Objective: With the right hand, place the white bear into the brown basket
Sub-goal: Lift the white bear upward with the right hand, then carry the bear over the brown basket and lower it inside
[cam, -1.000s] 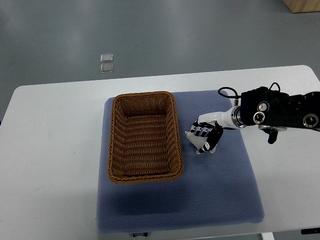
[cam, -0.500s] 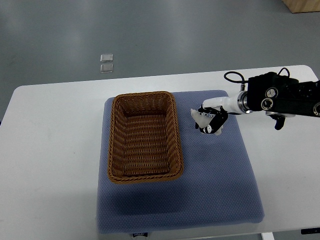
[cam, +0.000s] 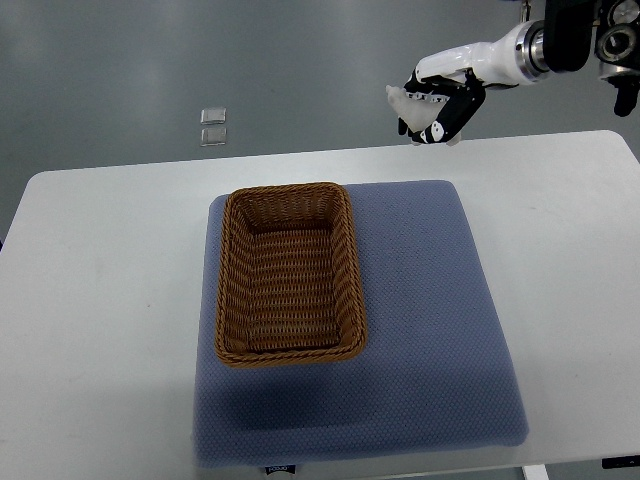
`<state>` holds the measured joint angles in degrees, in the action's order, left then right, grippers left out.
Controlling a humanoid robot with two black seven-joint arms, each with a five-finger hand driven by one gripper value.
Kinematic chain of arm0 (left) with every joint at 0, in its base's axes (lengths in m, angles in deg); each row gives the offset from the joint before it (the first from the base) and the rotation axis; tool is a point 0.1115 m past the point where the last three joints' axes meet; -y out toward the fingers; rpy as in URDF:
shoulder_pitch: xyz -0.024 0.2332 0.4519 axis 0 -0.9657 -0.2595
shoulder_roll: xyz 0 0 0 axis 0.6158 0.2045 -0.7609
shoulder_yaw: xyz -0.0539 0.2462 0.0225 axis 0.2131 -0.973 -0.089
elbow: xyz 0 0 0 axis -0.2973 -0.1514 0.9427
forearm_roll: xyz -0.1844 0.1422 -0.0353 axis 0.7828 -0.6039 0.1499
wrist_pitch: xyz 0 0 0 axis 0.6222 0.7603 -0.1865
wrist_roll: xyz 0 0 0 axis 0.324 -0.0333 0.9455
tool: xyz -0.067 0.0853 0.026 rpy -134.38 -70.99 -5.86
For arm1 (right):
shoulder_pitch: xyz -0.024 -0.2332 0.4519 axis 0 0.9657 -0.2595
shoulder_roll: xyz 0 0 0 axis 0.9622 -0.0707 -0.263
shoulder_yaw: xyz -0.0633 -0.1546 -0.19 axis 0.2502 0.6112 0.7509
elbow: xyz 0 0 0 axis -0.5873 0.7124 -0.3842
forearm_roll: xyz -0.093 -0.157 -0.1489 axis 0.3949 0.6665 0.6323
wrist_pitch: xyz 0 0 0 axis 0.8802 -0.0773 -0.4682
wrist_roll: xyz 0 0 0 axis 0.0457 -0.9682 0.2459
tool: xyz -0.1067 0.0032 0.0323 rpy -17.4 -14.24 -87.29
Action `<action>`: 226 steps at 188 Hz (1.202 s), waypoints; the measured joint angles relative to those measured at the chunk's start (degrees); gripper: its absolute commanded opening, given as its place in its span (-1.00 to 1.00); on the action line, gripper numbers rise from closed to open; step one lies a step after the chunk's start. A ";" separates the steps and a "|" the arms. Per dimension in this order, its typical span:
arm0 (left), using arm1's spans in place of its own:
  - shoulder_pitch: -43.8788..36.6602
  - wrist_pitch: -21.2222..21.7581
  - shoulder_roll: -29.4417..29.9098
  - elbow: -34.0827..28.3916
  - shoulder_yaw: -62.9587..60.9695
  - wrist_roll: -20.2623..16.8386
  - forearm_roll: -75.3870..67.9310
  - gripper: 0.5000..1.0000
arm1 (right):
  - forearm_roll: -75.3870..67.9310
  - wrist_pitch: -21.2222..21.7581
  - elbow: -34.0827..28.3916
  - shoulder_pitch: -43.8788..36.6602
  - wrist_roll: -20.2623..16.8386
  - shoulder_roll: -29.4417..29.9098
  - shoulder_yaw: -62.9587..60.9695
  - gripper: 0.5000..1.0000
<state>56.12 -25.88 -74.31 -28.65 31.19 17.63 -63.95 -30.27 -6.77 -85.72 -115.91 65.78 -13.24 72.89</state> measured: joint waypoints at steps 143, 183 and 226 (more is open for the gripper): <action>0.00 0.00 0.00 0.08 0.09 -0.01 0.00 1.00 | -1.40 -12.01 25.41 15.91 0.27 36.36 1.67 -1.00; 0.00 0.00 0.00 0.02 0.09 -0.02 0.00 1.00 | -0.61 -13.31 27.85 20.59 0.34 36.53 1.61 -1.00; 0.00 0.00 0.00 0.02 0.09 -0.01 0.00 1.00 | -0.03 -14.32 28.72 22.34 0.40 36.53 1.29 -1.00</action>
<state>56.12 -25.87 -74.31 -28.63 31.28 17.62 -63.96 -30.31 -21.09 -57.00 -93.57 66.17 23.29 74.18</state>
